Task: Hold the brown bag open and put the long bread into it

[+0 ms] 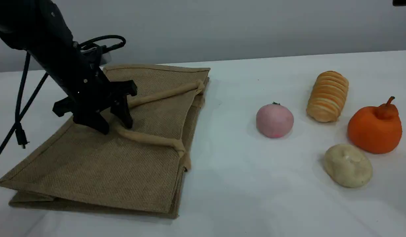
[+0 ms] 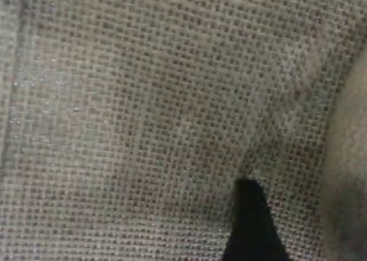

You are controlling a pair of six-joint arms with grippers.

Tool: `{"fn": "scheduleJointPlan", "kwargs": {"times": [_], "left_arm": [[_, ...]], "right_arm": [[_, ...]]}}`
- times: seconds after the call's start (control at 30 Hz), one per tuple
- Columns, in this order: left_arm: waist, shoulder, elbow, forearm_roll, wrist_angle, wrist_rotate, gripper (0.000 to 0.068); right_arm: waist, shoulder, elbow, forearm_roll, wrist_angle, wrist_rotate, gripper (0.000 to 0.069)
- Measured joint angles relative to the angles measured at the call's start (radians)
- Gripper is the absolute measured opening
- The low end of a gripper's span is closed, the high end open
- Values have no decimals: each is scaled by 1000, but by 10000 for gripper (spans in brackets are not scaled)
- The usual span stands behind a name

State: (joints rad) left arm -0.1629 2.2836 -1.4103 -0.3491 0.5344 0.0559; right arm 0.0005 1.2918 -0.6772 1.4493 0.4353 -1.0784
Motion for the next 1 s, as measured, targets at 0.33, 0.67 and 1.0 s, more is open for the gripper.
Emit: {"fn": "scheduleJointPlan", "kwargs": {"times": [0.33,0.67,1.0], "left_arm": [[0,1,0,-7,-35,-37,85],[0,-80,-93,-131,122,132,86],[0,-340,-248,-177,393,271,86]], "right_arm": [[0,0,0,0,0,-6,585],[0,57,0,33,-44,-17,585],[0,203,-17,258,-82,-234,585]]}}
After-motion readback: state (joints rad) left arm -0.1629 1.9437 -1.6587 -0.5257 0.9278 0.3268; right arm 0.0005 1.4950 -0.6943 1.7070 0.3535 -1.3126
